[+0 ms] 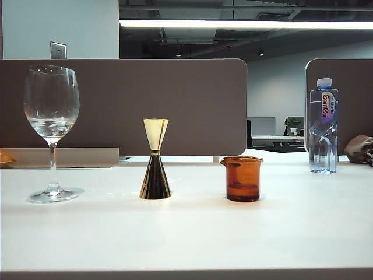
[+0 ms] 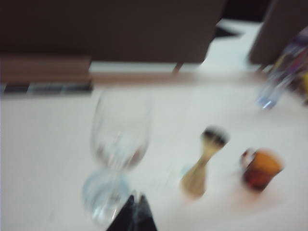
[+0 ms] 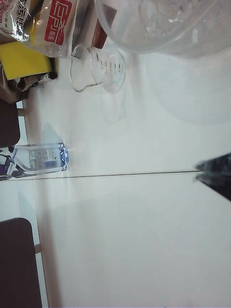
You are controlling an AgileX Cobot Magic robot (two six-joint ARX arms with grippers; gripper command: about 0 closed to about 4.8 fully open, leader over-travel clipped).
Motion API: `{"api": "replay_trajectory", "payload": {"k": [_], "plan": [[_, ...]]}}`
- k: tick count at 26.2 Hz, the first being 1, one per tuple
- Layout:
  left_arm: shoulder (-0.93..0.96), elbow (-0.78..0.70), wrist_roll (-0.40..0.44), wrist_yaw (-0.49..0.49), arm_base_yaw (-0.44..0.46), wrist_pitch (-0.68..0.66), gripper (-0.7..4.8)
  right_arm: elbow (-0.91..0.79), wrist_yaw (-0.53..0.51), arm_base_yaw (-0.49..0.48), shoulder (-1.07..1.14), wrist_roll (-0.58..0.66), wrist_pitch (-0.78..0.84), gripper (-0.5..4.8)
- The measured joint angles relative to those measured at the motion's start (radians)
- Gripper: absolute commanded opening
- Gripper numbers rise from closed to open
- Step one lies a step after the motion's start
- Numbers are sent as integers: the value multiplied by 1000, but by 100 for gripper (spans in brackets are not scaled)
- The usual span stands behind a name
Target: Pick up the small amber measuring cup and pour the water in it into the jigger, then pick up the jigger and pour the water in it into the wine glass.
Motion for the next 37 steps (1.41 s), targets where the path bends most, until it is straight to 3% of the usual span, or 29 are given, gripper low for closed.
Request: {"api": "replay_trajectory", "payload": {"k": [5,11,18,23,28,37], "plan": [[52,333,0,23,0,-170,-2,0,0,0,0,0,0,-4],[115,683,0,23,0,-514,-2,0,0,0,0,0,0,-4],[109,844,-59,67,-42,-907,-3,0,0,0,0,0,0,-4],[106,843,-152,110,-114,-908,-2,0,0,0,0,0,0,-4],[106,843,-24,111,-114,-908,-2,0,0,0,0,0,0,-4],[106,843,-3,111,-150,-908,-2,0,0,0,0,0,0,-4]]}}
